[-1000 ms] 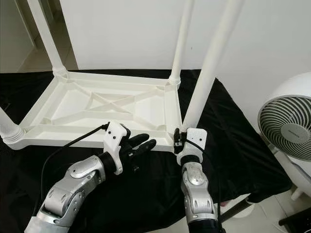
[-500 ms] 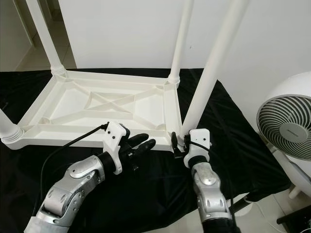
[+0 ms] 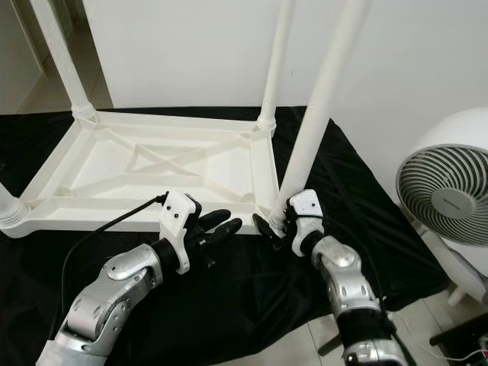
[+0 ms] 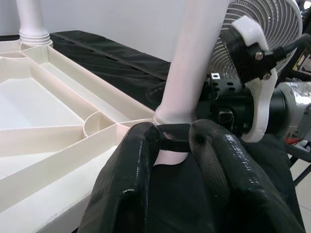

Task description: Building children table

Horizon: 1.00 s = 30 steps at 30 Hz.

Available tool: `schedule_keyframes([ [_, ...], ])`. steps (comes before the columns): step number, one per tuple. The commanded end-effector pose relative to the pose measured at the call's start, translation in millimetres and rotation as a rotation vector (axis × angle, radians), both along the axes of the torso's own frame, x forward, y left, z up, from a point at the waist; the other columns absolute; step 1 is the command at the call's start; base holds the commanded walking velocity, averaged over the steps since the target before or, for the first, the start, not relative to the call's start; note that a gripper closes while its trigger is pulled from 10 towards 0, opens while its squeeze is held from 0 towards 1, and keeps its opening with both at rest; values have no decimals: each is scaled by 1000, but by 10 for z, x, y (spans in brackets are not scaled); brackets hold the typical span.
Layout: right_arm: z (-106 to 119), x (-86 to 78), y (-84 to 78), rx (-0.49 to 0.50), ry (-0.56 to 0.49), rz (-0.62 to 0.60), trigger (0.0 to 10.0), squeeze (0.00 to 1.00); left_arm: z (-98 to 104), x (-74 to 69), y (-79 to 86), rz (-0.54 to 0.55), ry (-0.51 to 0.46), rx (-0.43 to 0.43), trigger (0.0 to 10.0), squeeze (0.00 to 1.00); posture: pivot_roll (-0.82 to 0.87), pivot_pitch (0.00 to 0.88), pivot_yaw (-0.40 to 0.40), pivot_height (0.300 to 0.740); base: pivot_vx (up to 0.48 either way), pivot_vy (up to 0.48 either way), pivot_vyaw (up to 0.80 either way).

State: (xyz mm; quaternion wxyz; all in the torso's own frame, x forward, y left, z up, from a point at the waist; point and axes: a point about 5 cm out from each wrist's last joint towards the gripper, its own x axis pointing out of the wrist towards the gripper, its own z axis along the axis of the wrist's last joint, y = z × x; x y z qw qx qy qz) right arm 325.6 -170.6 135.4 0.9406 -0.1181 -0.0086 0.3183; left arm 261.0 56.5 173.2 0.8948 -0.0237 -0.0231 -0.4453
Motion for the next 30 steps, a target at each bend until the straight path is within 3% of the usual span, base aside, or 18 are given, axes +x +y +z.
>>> schedule_keyframes([
  [1, 18, 28, 85, -22, -4, 78, 10000, 0, 9, 3, 14, 26, -1, 9, 10000, 0, 30, 50, -35, 740, 0, 0, 0],
  [2, 18, 28, 85, -22, -4, 78, 10000, 0, 9, 3, 14, 26, -1, 9, 10000, 0, 30, 50, -35, 740, 0, 0, 0],
  [3, 42, 69, 95, -44, -15, 126, 6471, 0, 13, 3, 21, 29, -1, 9, 10000, 0, 33, 51, -36, 740, 0, 0, 0],
  [5, 42, 69, 95, -44, -15, 126, 6471, 0, 13, 3, 21, 29, -1, 9, 10000, 0, 33, 51, -36, 740, 0, 0, 0],
  [6, 49, 76, 90, -41, -19, 141, 0, 0, 15, 6, 27, 33, -2, 10, 10000, 0, 39, 53, -39, 740, 0, 0, 0],
  [11, 20, 49, 42, -30, -7, 182, 0, 0, 18, 5, 47, 41, -2, 12, 10000, 0, 41, 55, -38, 740, 0, 0, 0],
  [16, -26, 22, -31, -32, -21, 125, 0, 0, 13, -7, 45, 39, 1, 12, 10000, 0, 36, 57, -34, 740, 0, 0, 0],
  [20, -68, 32, -91, -7, -21, 0, 0, 0, 9, -2, 34, 33, 2, 14, 10000, 0, 32, 58, -30, 740, 0, 0, 0],
  [24, -117, 14, -81, 42, -20, -121, 0, 0, 3, -5, 27, 24, 5, 16, 10000, 0, 26, 63, -24, 740, 0, 0, 0],
  [25, -140, 12, -70, 70, -17, -198, 0, 0, 0, -7, 24, 19, 7, 16, 10000, 0, 20, 64, -20, 740, 0, 0, 0],
  [30, -168, 3, -20, 106, -21, -304, 0, 0, -2, -9, 15, 12, 9, 17, 10000, 0, 19, 63, -18, 740, 0, 0, 0],
])
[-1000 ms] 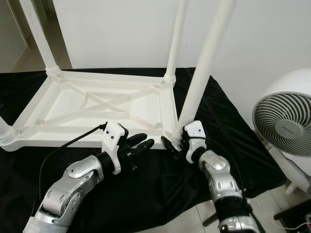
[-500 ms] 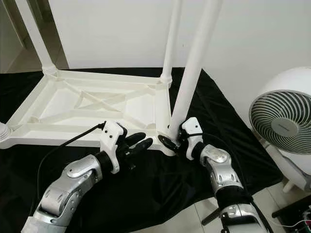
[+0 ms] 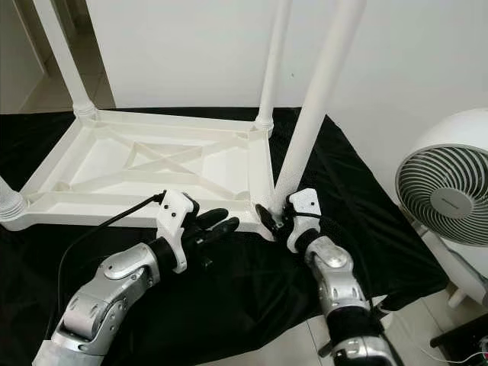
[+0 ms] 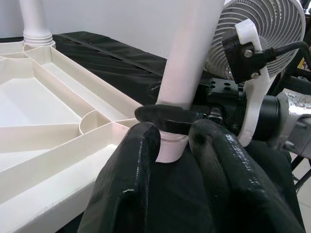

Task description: Building children table

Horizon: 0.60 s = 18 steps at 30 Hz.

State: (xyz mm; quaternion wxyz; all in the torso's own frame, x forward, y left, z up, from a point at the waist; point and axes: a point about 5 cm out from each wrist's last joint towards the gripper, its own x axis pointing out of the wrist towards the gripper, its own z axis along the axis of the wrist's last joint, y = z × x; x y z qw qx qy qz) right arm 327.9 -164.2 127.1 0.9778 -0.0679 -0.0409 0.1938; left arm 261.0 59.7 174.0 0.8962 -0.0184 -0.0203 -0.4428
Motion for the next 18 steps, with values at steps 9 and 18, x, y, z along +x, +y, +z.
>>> schedule_keyframes([
  [9, -48, -37, 49, 116, 1, -425, 0, 0, -13, -17, -41, 1, 12, 1, 10000, 0, 14, 66, -27, 740, 0, 0, 0],
  [18, 1, -9, 183, 105, -4, -477, 10000, 0, -27, -25, -36, 8, 17, -1, 10000, 0, 23, 66, -33, 740, 0, 0, 0],
])
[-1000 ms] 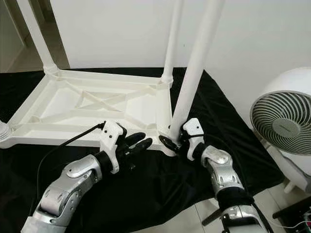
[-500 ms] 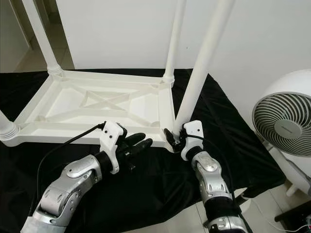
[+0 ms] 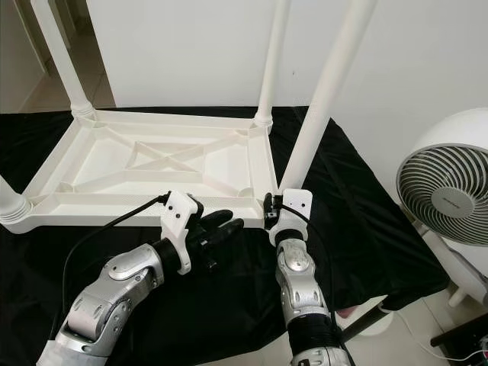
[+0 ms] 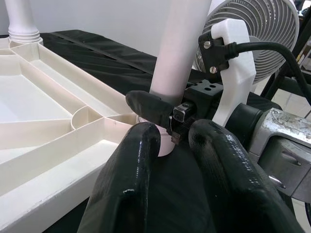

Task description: Building children table

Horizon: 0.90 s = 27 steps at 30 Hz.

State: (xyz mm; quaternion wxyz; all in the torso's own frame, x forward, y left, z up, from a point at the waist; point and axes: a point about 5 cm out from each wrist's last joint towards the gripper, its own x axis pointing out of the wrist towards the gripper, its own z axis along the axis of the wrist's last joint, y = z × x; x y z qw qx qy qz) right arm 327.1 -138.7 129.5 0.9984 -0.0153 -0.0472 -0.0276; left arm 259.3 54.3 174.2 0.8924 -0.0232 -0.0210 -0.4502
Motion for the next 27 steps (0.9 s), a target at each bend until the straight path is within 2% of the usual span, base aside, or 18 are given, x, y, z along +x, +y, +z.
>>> schedule_keyframes([
  [1, -23, 0, -88, -16, 22, -46, 10000, 0, -31, -8, 24, 29, 15, 9, 10000, 0, 23, 66, -33, 740, 0, 0, 0],
  [3, -23, 1, -98, -14, 21, -52, 10000, 0, -32, -8, 26, 32, 15, 9, 10000, 0, 23, 66, -33, 740, 0, 0, 0],
  [4, -10, 1, -109, -2, 13, -65, 10000, 1000, -33, -11, 24, 33, 15, 8, 10000, 0, 24, 65, -34, 740, 0, 0, 0],
  [11, 145, -29, -121, 17, -84, -59, 10000, 1000, -32, -21, 19, 37, 15, 4, 10000, 0, 24, 62, -36, 740, 0, 0, 0],
  [14, 159, -72, -150, -62, -90, -48, 10000, 1000, -20, -14, 24, 42, 9, 1, 10000, 0, 24, 59, -35, 740, 0, 0, 0],
  [15, 171, -94, -172, -73, -98, -57, 10000, 706, -14, -12, 25, 44, 6, 0, 10000, 0, 24, 59, -35, 740, 0, 0, 0],
  [16, 186, -135, -193, -71, -110, -56, 10000, 0, -5, -10, 29, 48, 5, -6, 10000, 0, 22, 56, -33, 740, 0, 0, 0],
  [21, 206, -211, -217, -53, -130, -49, 10000, 0, 5, -10, 37, 54, 4, -15, 10000, 0, 22, 55, -32, 740, 0, 0, 0],
  [23, 207, -351, -244, -41, -154, -35, 10000, 0, 16, -21, 59, 58, 3, -24, 10000, 0, 18, 57, -30, 740, 0, 0, 0],
  [25, 165, -519, -294, -74, -141, -50, 10000, 0, 14, -58, 88, 52, 8, -22, 10000, 0, 14, 66, -28, 740, 0, 0, 0],
  [27, 143, -574, -313, -89, -128, -59, 10000, 0, 10, -76, 96, 47, 11, -18, 10000, 0, 14, 66, -28, 740, 0, 0, 0],
])
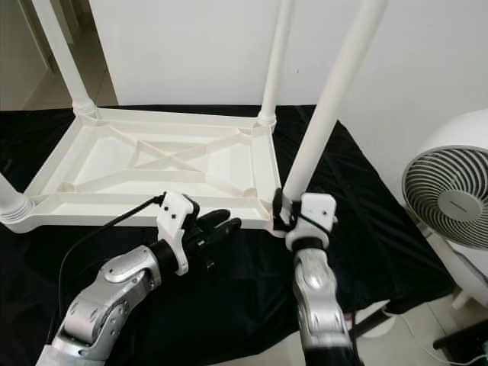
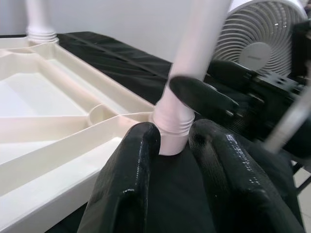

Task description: Building children table

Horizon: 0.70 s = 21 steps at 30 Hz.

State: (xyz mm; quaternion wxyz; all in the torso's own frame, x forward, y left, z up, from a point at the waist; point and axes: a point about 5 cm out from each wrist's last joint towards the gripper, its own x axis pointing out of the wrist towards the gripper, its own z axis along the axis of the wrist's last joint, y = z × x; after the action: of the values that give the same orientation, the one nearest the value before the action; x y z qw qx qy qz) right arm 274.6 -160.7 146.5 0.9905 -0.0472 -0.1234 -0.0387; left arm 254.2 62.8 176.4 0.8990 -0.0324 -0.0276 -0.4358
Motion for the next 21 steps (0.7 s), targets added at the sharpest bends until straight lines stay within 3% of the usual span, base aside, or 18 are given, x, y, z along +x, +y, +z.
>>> schedule_keyframes([
  [1, -26, -48, -93, -19, 23, -38, 10000, 0, -12, -25, 11, 15, 14, 5, 10000, 0, 14, 66, -28, 740, 0, 0, 0],
  [5, -101, -231, -89, -74, 63, 0, 10000, 0, -43, -107, 43, 7, 28, 23, 10000, 0, 13, 85, -24, 740, 0, 0, 0],
  [7, -101, -231, -89, -74, 63, 0, 10000, 0, -43, -107, 43, 7, 28, 23, 10000, 0, 13, 85, -24, 740, 0, 0, 0],
  [9, -129, -305, -39, -93, 89, 76, 10000, 0, -71, -158, 65, 12, 36, 35, 10000, 0, 15, 106, -23, 740, 0, 0, 0],
  [14, -128, -312, 24, -89, 104, 151, 10000, 0, -79, -180, 71, 17, 36, 43, 10000, 0, 15, 109, -26, 740, 0, 0, 0],
  [15, -108, -265, 103, -79, 113, 233, 10000, 0, -76, -184, 69, 17, 26, 52, 10000, 0, 19, 116, -28, 740, 0, 0, 0],
  [21, -62, -171, 262, -75, 134, 413, 10000, 0, -48, -199, 43, 1, -5, 76, 10000, 0, 30, 122, -44, 740, 0, 0, 0],
])
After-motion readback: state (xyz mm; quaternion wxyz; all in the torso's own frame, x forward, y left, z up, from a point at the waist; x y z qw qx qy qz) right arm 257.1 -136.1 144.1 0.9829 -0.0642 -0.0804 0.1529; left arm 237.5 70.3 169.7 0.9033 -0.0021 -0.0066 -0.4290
